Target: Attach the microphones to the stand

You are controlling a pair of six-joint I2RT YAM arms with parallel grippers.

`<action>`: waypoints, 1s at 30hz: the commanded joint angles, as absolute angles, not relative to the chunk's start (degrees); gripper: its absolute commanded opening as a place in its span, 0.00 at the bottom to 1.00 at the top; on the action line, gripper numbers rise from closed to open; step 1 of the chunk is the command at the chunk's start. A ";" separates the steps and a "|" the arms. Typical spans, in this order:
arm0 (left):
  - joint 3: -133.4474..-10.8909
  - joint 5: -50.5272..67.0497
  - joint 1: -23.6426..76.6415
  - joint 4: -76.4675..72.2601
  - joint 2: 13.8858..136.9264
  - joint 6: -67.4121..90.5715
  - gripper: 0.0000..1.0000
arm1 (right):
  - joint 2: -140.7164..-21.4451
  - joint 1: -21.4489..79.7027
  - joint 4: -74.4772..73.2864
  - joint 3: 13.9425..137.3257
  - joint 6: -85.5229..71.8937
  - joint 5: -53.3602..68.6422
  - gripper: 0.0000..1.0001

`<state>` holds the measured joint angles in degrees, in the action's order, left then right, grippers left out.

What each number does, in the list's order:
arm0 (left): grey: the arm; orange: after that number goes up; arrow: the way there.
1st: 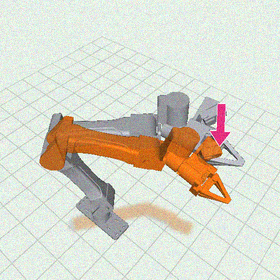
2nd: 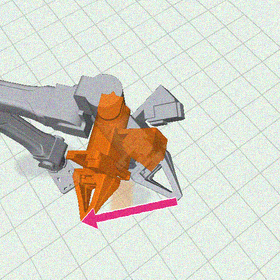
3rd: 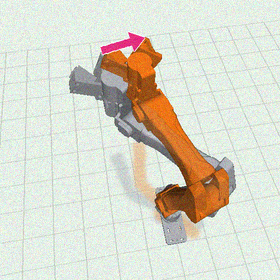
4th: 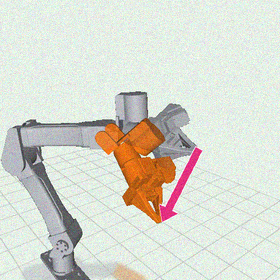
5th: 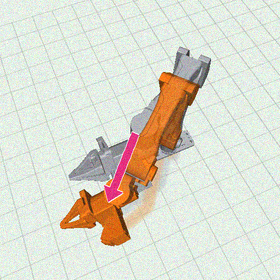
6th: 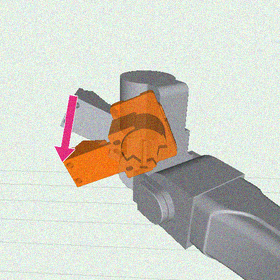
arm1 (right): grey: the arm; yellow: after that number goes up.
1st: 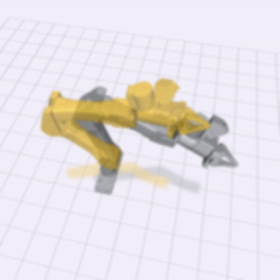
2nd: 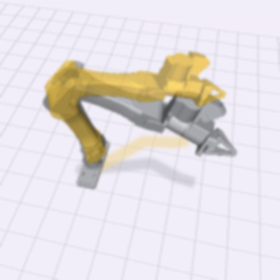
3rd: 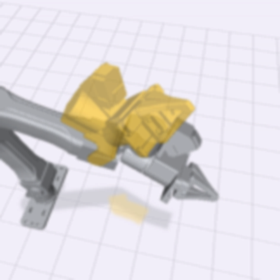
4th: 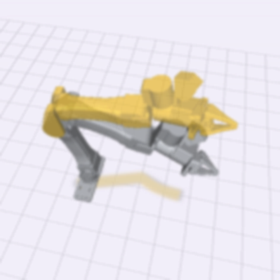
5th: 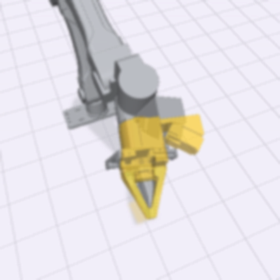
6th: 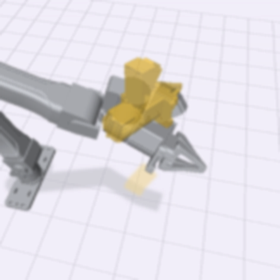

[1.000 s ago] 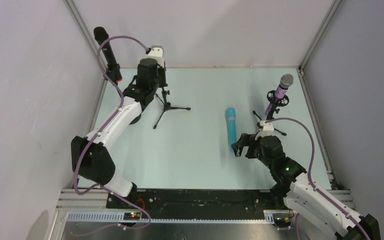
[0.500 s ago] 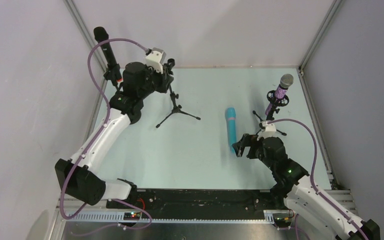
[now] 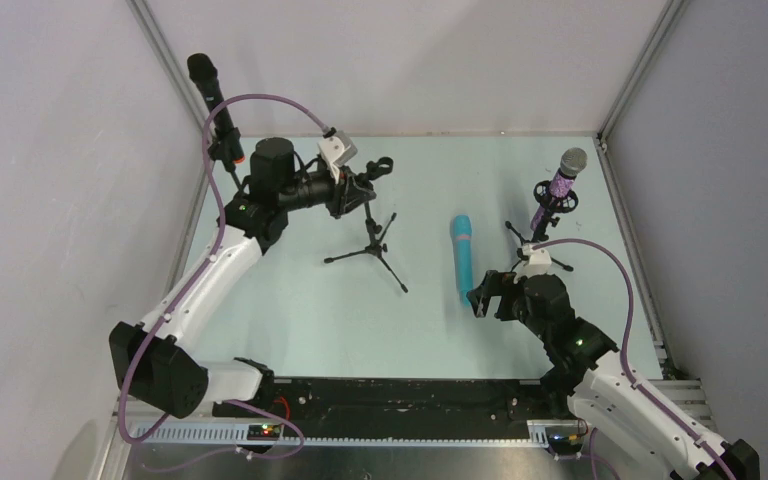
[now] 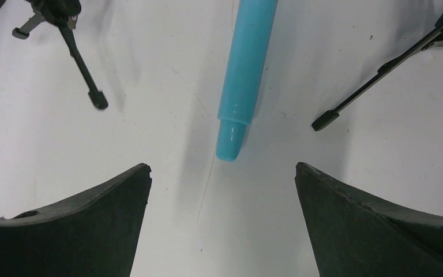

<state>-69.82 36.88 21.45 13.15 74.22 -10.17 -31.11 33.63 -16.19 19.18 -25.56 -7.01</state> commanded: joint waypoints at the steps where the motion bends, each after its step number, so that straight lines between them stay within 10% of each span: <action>1: -69.85 51.27 22.90 8.62 70.39 -15.41 0.00 | -31.29 33.40 -16.04 20.39 -24.82 -6.47 1.00; 30: -63.12 58.30 33.35 11.17 70.58 -25.55 0.00 | -32.91 33.26 -15.80 19.97 -25.12 -6.24 1.00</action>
